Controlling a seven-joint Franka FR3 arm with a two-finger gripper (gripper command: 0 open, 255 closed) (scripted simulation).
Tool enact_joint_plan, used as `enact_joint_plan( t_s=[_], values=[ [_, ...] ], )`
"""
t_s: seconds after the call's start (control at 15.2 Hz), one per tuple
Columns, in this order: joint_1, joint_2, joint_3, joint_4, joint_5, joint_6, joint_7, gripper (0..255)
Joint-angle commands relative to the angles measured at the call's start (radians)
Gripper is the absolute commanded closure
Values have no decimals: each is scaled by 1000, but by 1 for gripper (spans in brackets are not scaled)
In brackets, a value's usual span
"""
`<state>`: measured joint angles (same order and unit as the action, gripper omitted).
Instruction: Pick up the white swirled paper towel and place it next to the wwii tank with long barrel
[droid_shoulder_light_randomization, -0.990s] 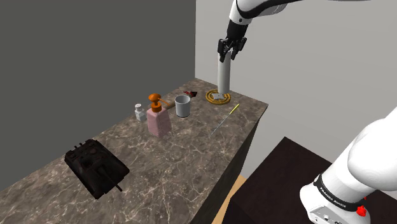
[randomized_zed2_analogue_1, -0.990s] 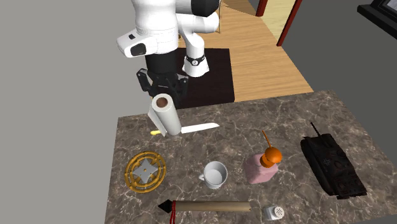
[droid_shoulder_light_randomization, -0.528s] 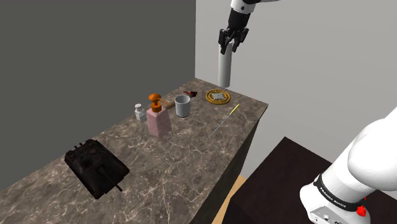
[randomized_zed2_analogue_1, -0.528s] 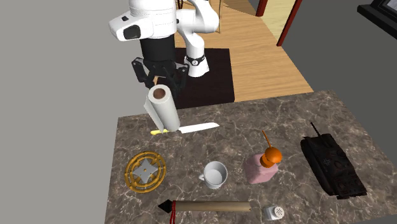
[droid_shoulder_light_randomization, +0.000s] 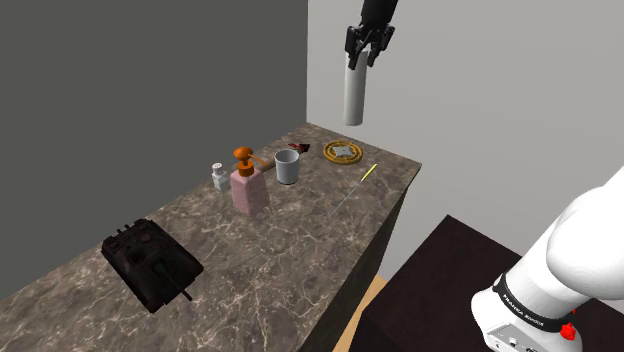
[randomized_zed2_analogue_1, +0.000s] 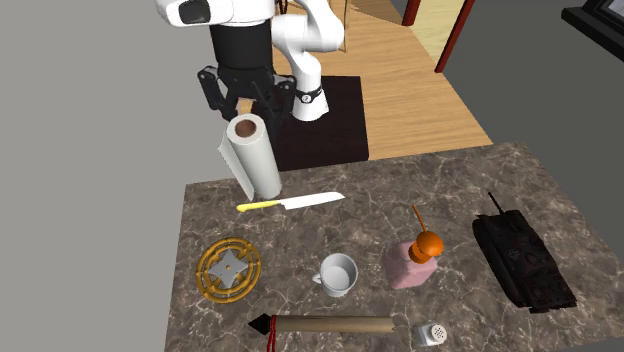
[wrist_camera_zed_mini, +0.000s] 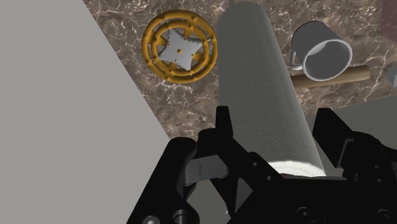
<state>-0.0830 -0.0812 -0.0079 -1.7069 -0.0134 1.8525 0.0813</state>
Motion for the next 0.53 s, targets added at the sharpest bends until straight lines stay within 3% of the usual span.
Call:
enact_joint_plan(
  t_s=[0.0,0.46],
  values=[
    [0,6,0,34,0,-28,-1,255],
    [0,35,0,165,1,-130,-2,255]
  ],
)
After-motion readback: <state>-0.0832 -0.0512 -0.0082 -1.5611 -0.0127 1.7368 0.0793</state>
